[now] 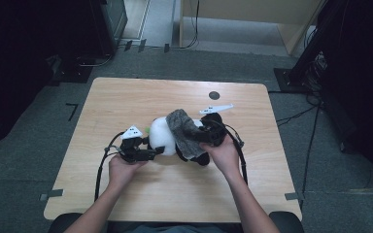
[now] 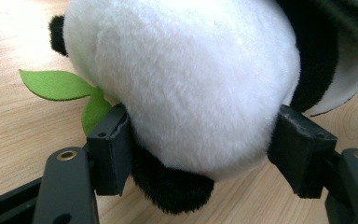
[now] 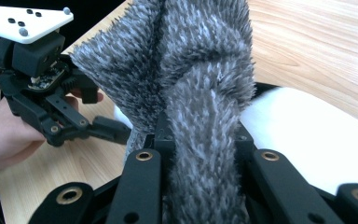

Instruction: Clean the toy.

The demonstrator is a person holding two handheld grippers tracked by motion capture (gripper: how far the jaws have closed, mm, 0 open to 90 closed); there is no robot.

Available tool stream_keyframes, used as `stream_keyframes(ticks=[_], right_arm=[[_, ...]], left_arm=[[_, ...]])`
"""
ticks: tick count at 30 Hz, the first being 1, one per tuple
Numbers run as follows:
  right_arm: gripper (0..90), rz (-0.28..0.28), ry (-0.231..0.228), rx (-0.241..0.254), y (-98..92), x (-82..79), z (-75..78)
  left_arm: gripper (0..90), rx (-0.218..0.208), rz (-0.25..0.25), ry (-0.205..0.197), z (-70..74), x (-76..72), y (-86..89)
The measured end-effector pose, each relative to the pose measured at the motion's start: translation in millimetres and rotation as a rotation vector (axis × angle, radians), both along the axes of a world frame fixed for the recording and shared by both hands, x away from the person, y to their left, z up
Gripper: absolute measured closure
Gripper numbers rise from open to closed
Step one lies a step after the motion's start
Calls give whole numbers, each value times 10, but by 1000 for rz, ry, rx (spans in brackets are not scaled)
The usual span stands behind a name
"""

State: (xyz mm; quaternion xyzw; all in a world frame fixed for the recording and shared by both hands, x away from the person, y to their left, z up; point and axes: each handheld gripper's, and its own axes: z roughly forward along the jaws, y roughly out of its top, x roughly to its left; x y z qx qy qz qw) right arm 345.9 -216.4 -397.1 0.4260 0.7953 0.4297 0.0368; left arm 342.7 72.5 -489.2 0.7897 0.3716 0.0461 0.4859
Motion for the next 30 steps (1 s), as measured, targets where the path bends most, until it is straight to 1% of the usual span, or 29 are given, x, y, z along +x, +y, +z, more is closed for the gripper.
stream_keyframes(ticks=[4, 8, 11, 13, 17, 20, 22, 24, 26, 27, 30], right_arm=[[732, -26, -5, 0, -182, -44, 31], [733, -64, 2, 0, -380, -64, 45], [734, -88, 4, -2, -504, -87, 34], [734, -107, 13, -8, -576, -100, 27], [735, -132, 21, -16, -688, -104, -11], [736, -142, 29, -11, -733, -96, -41], [739, -141, 31, -5, -738, -98, -34], [742, -138, 34, 8, -731, -106, -1], [745, -125, 31, 45, -717, -115, 42], [745, -119, 31, 55, -701, -119, 66], [745, -95, 10, 60, -608, -121, 145]], left_arm=[[300, 0, 1, -4, 2, -2, -3], [305, -1, 2, -4, 4, -1, -3], [305, 1, -1, -2, 4, -1, 0], [305, 2, -1, -2, 4, -1, 1], [305, -1, 1, 0, 2, -1, 1], [305, 0, 0, 0, 2, 1, 2], [305, -2, 2, 1, 2, 0, 0], [305, -4, 3, 2, 2, 0, 0], [305, -4, 5, 4, 3, 0, 1], [305, -1, 4, 4, 5, 0, 1], [306, 0, 6, 2, 9, -3, -2]])
